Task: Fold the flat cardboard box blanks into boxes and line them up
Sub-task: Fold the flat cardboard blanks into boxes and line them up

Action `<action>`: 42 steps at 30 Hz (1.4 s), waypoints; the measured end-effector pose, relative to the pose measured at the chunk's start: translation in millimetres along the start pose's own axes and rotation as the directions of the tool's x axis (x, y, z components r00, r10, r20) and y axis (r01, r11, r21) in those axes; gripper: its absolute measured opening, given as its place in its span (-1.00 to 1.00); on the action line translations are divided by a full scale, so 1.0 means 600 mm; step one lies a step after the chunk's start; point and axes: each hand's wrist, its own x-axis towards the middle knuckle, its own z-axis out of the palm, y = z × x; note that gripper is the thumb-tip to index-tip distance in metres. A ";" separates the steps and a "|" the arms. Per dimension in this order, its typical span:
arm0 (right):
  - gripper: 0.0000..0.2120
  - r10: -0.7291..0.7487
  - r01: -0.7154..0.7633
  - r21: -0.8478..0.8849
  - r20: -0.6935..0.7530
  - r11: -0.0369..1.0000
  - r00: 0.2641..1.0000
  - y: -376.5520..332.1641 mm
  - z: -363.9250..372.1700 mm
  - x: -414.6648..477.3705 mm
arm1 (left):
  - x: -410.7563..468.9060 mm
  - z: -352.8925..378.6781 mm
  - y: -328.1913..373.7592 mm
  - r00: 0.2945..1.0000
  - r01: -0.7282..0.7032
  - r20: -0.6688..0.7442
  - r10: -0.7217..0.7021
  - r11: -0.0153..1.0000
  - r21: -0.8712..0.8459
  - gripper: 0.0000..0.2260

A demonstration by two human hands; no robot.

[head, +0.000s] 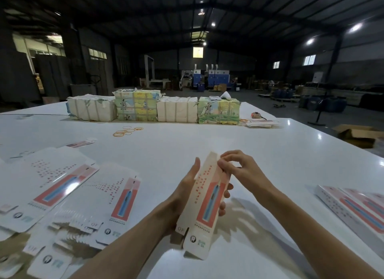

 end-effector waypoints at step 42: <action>-0.57 -0.060 0.040 0.323 0.055 0.945 0.997 -0.011 0.053 -0.055 | -0.009 0.021 0.006 0.981 -0.139 -0.174 0.082 0.927 -0.348 -0.39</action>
